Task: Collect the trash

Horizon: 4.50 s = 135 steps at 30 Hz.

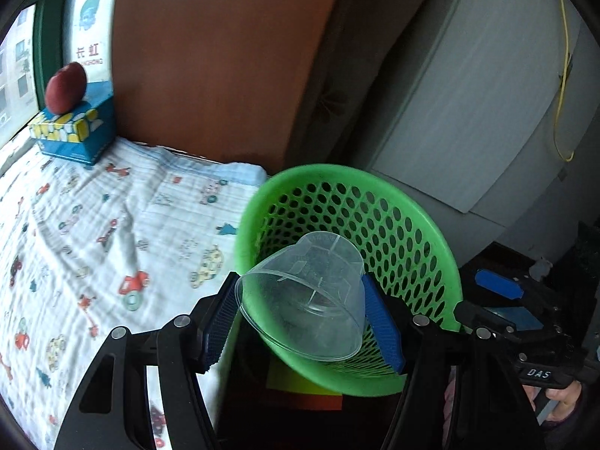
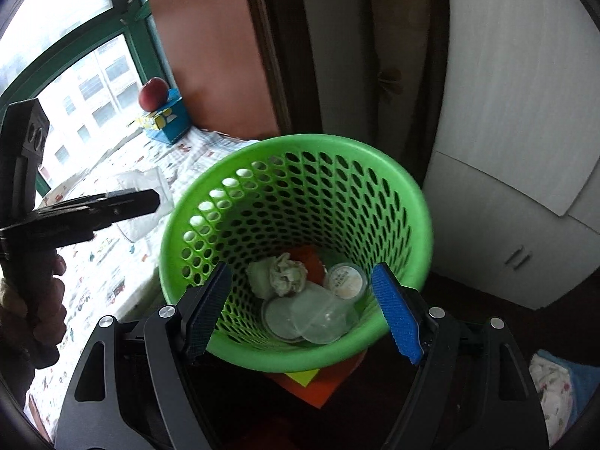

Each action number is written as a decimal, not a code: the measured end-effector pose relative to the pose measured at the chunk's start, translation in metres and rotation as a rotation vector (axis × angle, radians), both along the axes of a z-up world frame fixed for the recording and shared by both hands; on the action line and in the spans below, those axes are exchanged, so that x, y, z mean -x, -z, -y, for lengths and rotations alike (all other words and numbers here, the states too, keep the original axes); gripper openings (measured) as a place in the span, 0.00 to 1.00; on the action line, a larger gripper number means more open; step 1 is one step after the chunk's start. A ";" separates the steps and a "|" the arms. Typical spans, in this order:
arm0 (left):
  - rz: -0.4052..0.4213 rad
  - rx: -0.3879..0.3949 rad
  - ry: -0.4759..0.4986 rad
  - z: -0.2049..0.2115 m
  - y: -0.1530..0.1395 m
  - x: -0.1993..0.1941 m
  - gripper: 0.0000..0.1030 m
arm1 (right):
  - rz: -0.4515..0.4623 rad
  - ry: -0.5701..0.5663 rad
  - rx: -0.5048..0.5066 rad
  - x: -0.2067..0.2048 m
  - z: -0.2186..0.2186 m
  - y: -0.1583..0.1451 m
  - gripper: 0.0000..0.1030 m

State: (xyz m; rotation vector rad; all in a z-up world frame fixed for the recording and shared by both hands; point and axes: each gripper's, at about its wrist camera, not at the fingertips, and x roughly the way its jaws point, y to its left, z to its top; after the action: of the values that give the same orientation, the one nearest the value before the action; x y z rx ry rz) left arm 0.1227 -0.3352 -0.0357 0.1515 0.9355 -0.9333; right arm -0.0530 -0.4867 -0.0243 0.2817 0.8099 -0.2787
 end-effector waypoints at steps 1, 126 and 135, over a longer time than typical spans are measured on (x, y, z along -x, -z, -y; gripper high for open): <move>-0.002 -0.008 0.003 0.004 0.003 0.002 0.61 | 0.001 0.004 -0.003 0.001 0.002 0.001 0.75; 0.015 -0.287 -1.079 -0.724 0.122 0.022 0.94 | -0.114 -0.875 0.174 -0.128 -0.649 0.127 0.97; 0.015 -0.287 -1.079 -0.724 0.122 0.022 0.94 | -0.114 -0.875 0.174 -0.129 -0.649 0.127 0.97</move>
State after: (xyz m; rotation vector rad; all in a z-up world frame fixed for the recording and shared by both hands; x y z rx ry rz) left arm 0.1005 0.3887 -0.1573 -0.1086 0.9527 0.1979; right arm 0.0758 0.1619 -0.1513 -0.2650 0.9414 0.4604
